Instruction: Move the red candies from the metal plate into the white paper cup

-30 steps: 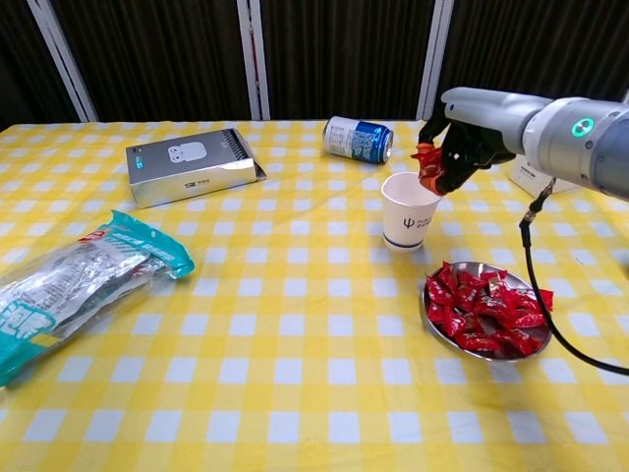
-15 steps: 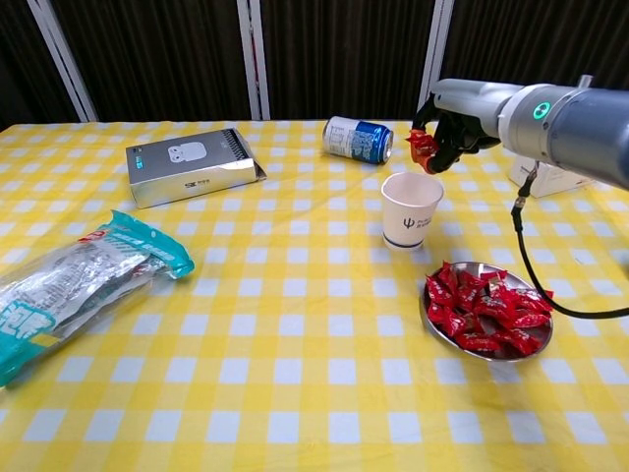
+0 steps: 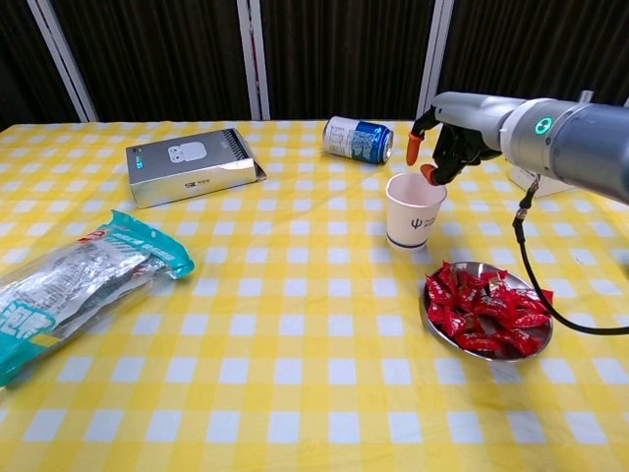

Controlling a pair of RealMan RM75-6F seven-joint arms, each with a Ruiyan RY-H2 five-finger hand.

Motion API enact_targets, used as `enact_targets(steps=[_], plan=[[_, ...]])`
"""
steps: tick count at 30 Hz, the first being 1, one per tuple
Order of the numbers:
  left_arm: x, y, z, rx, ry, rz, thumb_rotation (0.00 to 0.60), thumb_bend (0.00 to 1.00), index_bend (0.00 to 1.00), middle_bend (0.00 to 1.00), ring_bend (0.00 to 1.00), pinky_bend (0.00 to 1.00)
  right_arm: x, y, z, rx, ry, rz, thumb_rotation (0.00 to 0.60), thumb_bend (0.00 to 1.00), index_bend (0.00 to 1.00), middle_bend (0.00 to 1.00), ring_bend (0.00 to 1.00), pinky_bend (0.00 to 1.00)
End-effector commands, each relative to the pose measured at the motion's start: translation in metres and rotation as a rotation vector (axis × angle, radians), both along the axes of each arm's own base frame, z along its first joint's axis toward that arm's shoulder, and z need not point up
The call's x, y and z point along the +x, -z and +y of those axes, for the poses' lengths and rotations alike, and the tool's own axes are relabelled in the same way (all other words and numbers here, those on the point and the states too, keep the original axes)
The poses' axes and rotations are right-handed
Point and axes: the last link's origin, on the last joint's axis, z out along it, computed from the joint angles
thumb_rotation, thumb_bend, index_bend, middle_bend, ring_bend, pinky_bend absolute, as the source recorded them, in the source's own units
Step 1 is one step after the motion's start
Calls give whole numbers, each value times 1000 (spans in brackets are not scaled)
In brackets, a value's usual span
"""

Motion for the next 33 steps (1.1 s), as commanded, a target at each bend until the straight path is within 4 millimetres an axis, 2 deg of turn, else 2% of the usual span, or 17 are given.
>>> enact_targets(steps=[1,6,9,13,16,21,24,33], plan=[[0,0,0,2,0,0,600,37,0,0,0,0,1,-3,0,-7,-2,-3,600,571,384,833,857,959],[0,0,0,3,1,-2,600,38,0,0,0,0,6,-16,8,-23,-30,-20,600,557,376,833,857,960],[0,-1,0,4,0,-1,600,38,0,0,0,0,7,-25,21,-20,-51,-19,600,468,351,833,857,960],[1,-1,0,5,2,-4,600,37,0,0,0,0,-6,-31,50,10,-66,26,600,313,319,833,857,960],[1,-1,-1,6,4,-3,600,37,0,0,0,0,-20,-29,70,43,-57,45,600,281,311,833,857,960],[3,0,-1,9,13,-2,600,37,0,0,0,0,-41,-20,96,93,-43,76,600,249,237,833,857,960],[4,0,-1,8,19,1,600,38,0,0,0,0,-47,-15,106,115,-36,89,600,239,204,834,857,960],[3,0,-3,14,27,4,600,37,0,0,0,0,-55,-2,133,184,5,142,600,237,203,834,856,960]])
